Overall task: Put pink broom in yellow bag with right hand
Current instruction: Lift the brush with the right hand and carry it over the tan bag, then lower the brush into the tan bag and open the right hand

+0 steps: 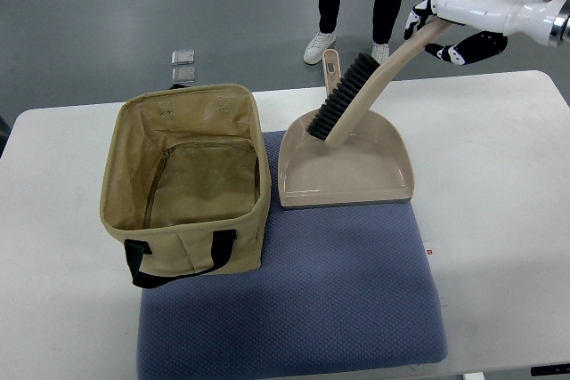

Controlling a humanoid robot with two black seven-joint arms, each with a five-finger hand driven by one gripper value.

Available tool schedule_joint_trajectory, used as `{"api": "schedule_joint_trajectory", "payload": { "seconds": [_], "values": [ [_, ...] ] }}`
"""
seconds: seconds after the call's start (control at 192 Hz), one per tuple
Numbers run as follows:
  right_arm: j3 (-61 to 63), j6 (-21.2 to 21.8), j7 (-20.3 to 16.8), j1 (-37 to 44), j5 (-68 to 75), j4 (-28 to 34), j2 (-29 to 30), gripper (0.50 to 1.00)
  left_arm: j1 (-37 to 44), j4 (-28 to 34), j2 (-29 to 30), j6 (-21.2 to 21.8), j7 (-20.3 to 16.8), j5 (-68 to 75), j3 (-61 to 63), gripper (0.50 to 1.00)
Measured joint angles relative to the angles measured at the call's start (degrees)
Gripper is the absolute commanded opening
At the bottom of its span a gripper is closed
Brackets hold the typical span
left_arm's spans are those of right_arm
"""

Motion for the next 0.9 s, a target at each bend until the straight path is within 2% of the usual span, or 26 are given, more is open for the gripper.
{"api": "schedule_joint_trajectory", "payload": {
  "seconds": [0.229,0.406,0.901],
  "values": [
    [-0.01,3.32,-0.06,6.38,0.39,-0.18,1.01,0.5,-0.01,0.0,0.0,0.0,0.0,0.0,-0.01,1.0],
    [-0.01,4.56,-0.35,10.65,2.5,-0.16,5.14,0.5,-0.01,0.0,0.0,0.0,0.0,0.0,-0.01,1.0],
    [-0.65,4.59,-0.59,10.47,0.75,-1.46,23.47,0.5,-0.01,0.0,0.0,-0.01,0.0,0.0,-0.01,1.0]
  ]
}}
